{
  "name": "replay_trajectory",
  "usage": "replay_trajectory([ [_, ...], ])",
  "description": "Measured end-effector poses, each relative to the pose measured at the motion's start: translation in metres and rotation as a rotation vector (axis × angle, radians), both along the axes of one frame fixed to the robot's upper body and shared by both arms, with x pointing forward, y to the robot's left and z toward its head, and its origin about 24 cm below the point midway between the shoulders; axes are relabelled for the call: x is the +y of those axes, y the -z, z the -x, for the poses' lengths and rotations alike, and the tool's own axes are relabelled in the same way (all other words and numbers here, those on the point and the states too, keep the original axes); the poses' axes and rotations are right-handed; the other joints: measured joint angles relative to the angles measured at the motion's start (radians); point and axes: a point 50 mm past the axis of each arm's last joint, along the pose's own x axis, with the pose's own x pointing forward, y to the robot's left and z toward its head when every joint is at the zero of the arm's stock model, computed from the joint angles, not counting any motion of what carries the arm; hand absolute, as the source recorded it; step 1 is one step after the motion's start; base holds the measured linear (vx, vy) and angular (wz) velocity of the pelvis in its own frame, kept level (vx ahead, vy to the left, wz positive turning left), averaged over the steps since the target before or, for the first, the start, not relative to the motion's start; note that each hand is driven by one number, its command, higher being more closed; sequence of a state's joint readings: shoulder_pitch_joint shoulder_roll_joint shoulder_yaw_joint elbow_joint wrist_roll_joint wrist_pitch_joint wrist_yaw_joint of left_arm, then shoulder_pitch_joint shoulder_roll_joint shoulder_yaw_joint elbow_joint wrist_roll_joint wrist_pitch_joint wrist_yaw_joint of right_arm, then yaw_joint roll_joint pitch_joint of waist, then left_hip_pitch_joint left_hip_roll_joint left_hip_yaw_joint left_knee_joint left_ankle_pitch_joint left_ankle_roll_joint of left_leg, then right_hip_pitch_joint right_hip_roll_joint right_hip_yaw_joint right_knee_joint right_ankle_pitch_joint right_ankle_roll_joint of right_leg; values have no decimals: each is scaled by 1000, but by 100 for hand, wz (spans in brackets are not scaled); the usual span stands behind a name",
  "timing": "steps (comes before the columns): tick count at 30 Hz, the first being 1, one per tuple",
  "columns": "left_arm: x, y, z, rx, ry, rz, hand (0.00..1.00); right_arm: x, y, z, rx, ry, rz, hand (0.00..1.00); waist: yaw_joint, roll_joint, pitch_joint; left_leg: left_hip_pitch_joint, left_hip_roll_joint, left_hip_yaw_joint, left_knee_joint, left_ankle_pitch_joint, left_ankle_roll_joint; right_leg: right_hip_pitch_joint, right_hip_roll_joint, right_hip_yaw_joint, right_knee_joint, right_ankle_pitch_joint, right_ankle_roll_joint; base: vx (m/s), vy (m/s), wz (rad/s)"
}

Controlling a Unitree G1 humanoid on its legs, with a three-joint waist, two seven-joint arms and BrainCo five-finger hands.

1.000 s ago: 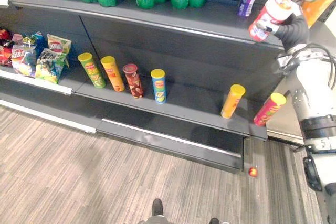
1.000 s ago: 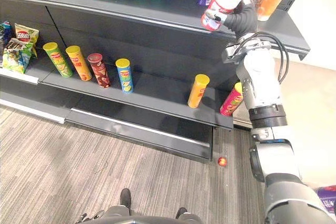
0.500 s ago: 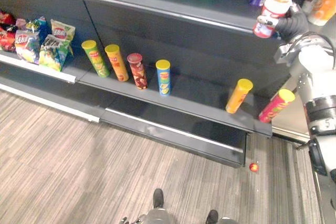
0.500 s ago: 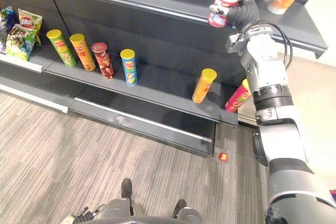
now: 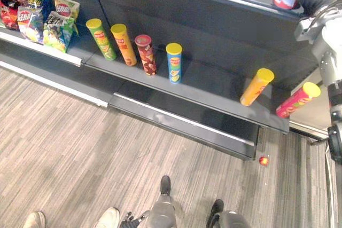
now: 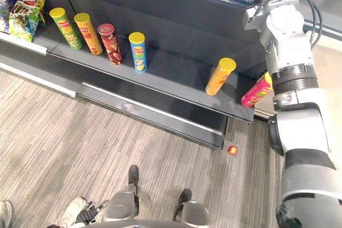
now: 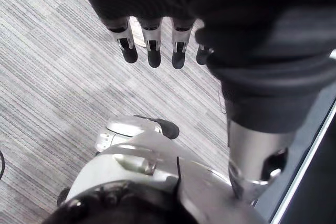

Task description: Put the gum and the chips on the shelf.

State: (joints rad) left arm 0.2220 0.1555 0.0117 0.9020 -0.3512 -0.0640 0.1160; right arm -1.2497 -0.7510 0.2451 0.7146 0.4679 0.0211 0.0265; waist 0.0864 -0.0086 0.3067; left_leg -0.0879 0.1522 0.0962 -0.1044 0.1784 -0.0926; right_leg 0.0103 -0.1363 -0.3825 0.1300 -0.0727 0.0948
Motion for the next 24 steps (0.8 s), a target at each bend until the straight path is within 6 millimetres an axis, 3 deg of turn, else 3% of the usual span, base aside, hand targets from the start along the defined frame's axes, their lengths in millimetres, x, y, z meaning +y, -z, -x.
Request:
replay_trajectory([
  [24,-2,-4,-8,-52,-3,-8,0,-21,-38,14,-138,126,42,100,6,24,66,-32,-23,-3,0,9,3,-59,-40,-6,83,-42,7,5,-6,2],
])
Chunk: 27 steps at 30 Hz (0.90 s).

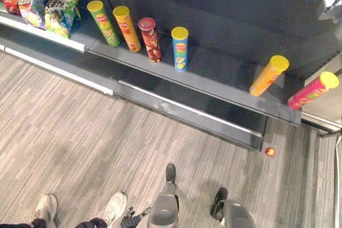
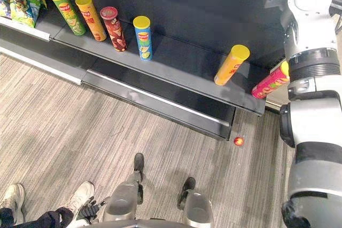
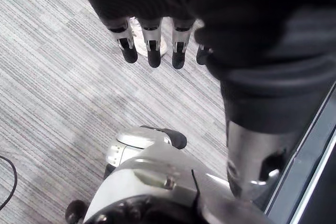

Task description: Put the gum and the chips on the shelf.

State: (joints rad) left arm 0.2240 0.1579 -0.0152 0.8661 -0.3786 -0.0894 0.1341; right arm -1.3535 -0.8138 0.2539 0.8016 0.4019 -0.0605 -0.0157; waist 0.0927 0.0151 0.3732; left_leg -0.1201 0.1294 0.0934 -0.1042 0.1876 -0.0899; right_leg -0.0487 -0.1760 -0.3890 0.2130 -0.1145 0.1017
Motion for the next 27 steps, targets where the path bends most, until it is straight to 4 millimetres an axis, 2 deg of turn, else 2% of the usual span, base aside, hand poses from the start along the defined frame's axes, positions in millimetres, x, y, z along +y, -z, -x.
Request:
replay_trajectory([
  [1,0,0,0,-1,-1,1,0,0,0,0,-2,0,0,100,0,0,0,0,0,0,0,0,0,0,0,0,0,-2,2,33,-22,0],
  [2,0,0,-1,-4,1,0,0,0,-1,1,-6,0,1,0,0,1,1,0,-1,0,0,0,0,0,-1,0,0,-3,4,0,0,0],
  [11,-3,-1,-3,-21,18,1,0,2,-6,2,-20,-14,12,0,1,12,7,0,-1,5,0,0,0,-3,-1,5,1,-4,2,14,-15,-1],
  [25,-3,-1,-3,-21,22,1,0,3,-4,3,-20,-64,44,0,4,11,6,13,1,18,0,1,-3,1,0,18,0,1,-2,30,-23,-3],
  [27,-3,-1,-4,-22,24,1,0,2,0,2,-22,-79,25,0,17,9,4,27,2,35,0,-1,-2,5,0,33,0,2,-2,30,-18,-17],
])
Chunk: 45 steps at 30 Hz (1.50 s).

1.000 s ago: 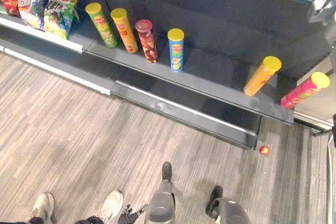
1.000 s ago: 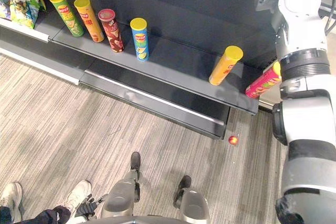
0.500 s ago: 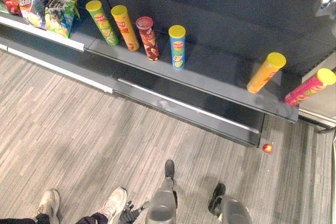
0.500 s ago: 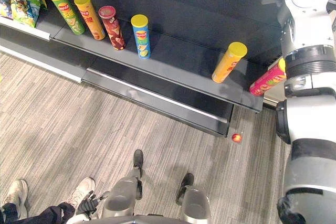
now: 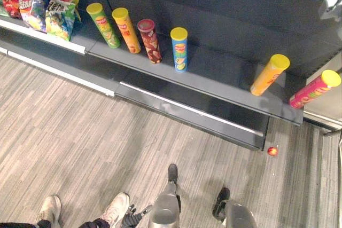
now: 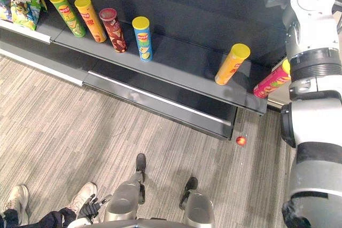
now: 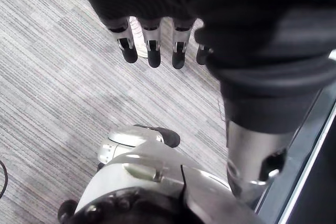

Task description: Put the gum and the chips on the shelf.

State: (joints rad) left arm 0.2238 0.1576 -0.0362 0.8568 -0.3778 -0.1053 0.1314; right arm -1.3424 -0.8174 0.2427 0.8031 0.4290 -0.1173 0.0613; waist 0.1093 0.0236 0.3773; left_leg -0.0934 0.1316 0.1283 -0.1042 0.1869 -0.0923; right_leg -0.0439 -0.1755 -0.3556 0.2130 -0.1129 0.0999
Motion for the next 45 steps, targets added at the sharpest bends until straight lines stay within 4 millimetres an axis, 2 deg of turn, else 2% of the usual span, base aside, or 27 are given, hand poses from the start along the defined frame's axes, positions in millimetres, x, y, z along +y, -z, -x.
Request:
replay_trajectory([
  [8,1,1,2,13,10,0,0,-12,28,-3,36,-11,-4,0,5,-21,-30,33,2,28,0,-9,-1,18,2,25,-8,3,3,39,-24,-10],
  [13,1,2,8,44,36,-11,0,-25,64,-6,126,1,-18,0,-3,-29,-98,51,4,55,0,-21,-3,35,9,54,-50,19,14,35,-9,-18],
  [17,1,3,8,47,45,-10,0,-27,75,-6,144,2,-35,0,-23,-30,-102,74,5,63,0,-27,-7,65,16,63,-81,33,15,15,1,-11],
  [22,1,3,10,47,47,-5,0,-26,90,-3,133,23,-52,0,-24,-33,-132,78,10,83,0,-35,-4,76,24,78,-127,54,24,33,-3,-12],
  [25,2,4,11,53,49,-7,0,-19,94,2,48,22,-155,0,-27,-37,-149,79,11,87,0,-37,-3,86,28,81,-148,71,18,67,-8,-5],
  [27,2,4,11,53,49,-7,0,-3,88,8,-36,-22,-199,0,-28,-38,-157,79,14,94,0,-33,2,86,32,85,-155,75,15,69,-18,-9],
  [30,3,5,13,63,65,-18,0,33,84,26,-143,-170,-209,0,-34,-44,-179,80,22,106,0,-34,1,86,40,89,-163,81,14,65,-25,-7],
  [32,3,6,15,71,64,-20,0,51,87,36,-169,-253,-211,0,-41,-48,-191,80,26,108,0,-34,1,86,43,90,-164,81,14,56,-24,-3],
  [33,5,6,17,78,62,-22,0,67,92,47,-177,-339,-203,0,-49,-55,-198,84,29,110,0,-34,0,87,46,94,-164,81,14,29,-17,-7],
  [35,7,7,19,86,52,-25,0,80,101,56,-157,-414,-212,0,-55,-63,-205,88,33,116,0,-37,-3,87,50,101,-163,81,13,2,-10,-14],
  [37,9,8,22,95,36,-28,0,94,120,64,-95,-487,-223,0,-55,-74,-215,99,37,132,0,-44,-11,86,53,118,-161,81,12,-23,-1,-21],
  [39,9,8,26,106,26,-28,0,114,151,72,25,-580,-224,0,-68,-82,-234,99,37,135,0,-52,-14,83,53,125,-161,78,9,-31,12,-10],
  [40,10,8,27,106,25,-29,0,119,158,75,53,-605,-223,0,-71,-84,-236,100,37,136,0,-52,-13,83,53,126,-161,78,9,-47,21,-4],
  [42,11,8,28,106,15,-34,0,138,192,84,195,-694,-234,0,-78,-90,-242,100,37,139,0,-55,-9,79,53,132,-161,70,8,-43,17,-4],
  [43,11,9,28,108,14,-34,0,142,202,87,234,-715,-237,0,-78,-91,-244,99,37,139,0,-55,-9,77,53,134,-161,70,8,-30,13,-5],
  [45,12,9,29,115,10,-39,0,159,239,102,392,-802,-221,0,-76,-97,-252,92,36,143,0,-56,-9,66,53,140,-159,70,8,-2,15,-4],
])
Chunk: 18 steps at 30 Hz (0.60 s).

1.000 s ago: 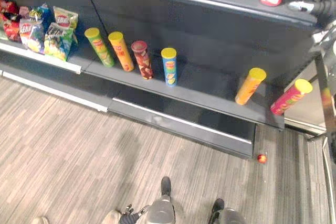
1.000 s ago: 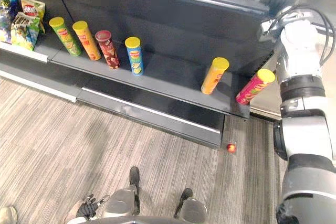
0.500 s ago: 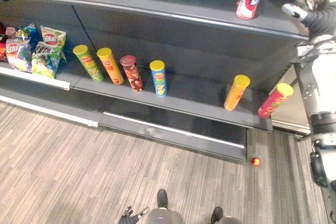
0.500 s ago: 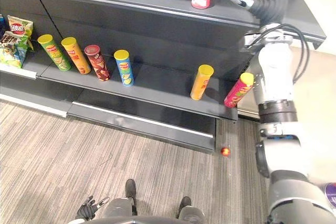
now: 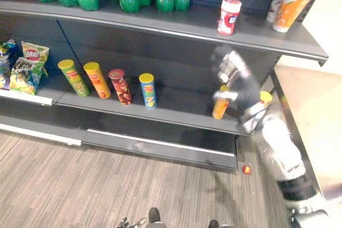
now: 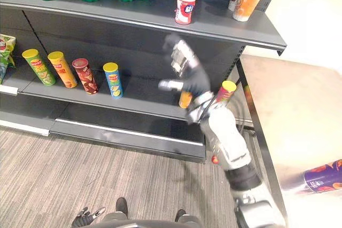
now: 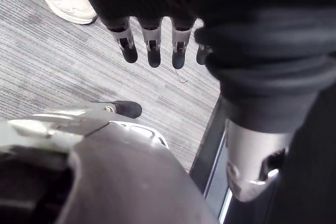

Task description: Put the gum and the chips on the shelf.

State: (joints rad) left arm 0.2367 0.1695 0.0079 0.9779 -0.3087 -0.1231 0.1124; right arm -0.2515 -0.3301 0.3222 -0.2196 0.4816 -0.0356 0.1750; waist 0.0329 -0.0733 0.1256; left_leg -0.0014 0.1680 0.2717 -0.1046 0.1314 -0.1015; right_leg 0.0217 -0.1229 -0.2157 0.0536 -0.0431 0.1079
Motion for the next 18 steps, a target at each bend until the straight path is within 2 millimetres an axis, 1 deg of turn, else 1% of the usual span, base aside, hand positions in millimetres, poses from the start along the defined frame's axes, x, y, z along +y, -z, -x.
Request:
replay_trajectory([
  [1,0,0,0,2,-2,-2,0,9,21,9,83,-57,22,0,0,0,0,-2,-2,3,0,0,0,-1,-1,2,0,0,0,0,0,0],
  [2,0,0,1,4,-3,-4,0,12,32,13,126,-73,23,0,-1,0,0,-2,-3,6,0,0,0,0,-1,2,-1,0,0,37,18,-1],
  [4,0,1,1,11,-8,-12,0,21,78,22,320,-83,30,0,-1,2,-2,3,-6,16,0,-2,3,1,-5,8,0,0,0,38,17,-6],
  [5,0,1,1,14,-9,-14,0,22,89,24,360,-78,35,0,-1,3,-2,3,-7,17,0,-3,4,0,-6,9,-1,0,0,45,12,-6],
  [7,-1,1,1,22,-7,-20,0,20,130,35,497,-37,107,0,-1,9,-5,3,-9,19,0,-6,7,0,-8,11,-3,0,1,54,8,-2],
  [8,-1,1,2,23,-6,-22,0,18,139,38,525,-17,123,0,-1,12,-7,2,-10,19,0,-7,7,0,-8,10,-5,0,1,62,3,-1],
  [10,-3,2,1,25,-1,-19,0,6,176,51,660,59,179,0,-1,22,-12,2,-12,19,0,-11,5,3,-9,9,-11,-1,1,85,-1,0],
  [11,-4,2,1,24,-1,-17,0,2,185,55,696,74,194,0,-1,26,-14,2,-12,19,0,-12,5,5,-9,9,-14,-1,1,89,-3,1],
  [12,-5,2,1,24,-1,-13,0,-6,201,63,752,104,244,0,-2,32,-16,2,-13,18,0,-14,5,6,-9,7,-17,-1,1,61,-3,1],
  [13,-6,2,1,25,-1,-12,0,-10,209,68,782,121,266,0,-2,35,-18,2,-13,18,0,-15,5,7,-10,6,-17,-2,-1,64,-2,2],
  [15,-7,3,2,27,1,-9,0,-28,238,86,926,240,318,0,-3,45,-23,7,-16,15,0,-19,0,16,-9,2,-17,-5,-2,91,-4,4],
  [16,-7,3,2,27,1,-8,0,-33,245,90,966,282,318,0,-4,46,-24,9,-16,14,0,-20,-1,18,-9,1,-17,-6,0,105,-4,5],
  [18,-7,3,2,25,-4,-6,0,-58,267,107,1109,445,328,0,-4,49,-25,19,-19,11,0,-25,-5,30,-11,-5,-13,-8,1,80,-2,6],
])
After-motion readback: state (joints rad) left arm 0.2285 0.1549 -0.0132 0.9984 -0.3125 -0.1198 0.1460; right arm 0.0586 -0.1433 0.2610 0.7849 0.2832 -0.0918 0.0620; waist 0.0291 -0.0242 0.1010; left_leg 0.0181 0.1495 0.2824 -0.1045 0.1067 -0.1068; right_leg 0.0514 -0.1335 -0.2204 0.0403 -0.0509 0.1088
